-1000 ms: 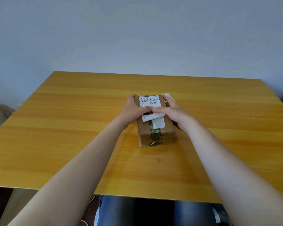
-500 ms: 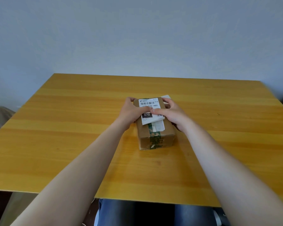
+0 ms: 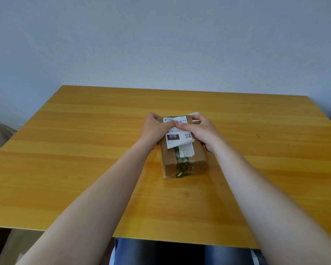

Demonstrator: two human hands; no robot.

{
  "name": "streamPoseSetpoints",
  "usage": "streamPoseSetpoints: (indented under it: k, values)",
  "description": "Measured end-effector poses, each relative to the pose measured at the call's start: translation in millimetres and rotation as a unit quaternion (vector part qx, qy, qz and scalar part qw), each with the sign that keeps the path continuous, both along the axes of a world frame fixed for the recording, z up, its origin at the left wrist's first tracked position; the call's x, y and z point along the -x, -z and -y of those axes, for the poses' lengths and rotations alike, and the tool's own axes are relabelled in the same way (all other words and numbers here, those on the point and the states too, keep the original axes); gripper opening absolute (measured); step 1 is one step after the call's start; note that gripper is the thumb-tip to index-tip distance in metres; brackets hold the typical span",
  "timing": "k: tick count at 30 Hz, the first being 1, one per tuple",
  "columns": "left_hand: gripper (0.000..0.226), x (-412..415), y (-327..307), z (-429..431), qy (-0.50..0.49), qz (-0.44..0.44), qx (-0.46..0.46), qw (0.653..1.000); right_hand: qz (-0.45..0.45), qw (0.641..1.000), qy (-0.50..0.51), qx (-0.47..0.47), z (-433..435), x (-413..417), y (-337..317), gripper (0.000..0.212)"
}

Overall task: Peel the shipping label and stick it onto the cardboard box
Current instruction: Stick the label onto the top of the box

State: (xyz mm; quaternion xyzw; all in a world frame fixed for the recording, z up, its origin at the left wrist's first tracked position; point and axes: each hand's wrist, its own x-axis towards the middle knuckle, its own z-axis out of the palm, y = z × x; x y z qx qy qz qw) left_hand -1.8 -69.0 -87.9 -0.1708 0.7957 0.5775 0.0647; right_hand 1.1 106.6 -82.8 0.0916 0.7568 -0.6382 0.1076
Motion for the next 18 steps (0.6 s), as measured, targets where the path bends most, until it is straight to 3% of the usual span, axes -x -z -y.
streamPoseSetpoints:
  k: [13, 18]
  values:
    - [0.055, 26, -4, 0, -0.016, -0.016, 0.02, 1.0, -0.014, 0.999, 0.016, -0.029, 8, 27, -3, 0.064]
    - [0.033, 48, -9, 2, -0.003, -0.02, 0.0, 1.0, -0.021, 0.999, 0.012, -0.035, 11, 48, -3, 0.063]
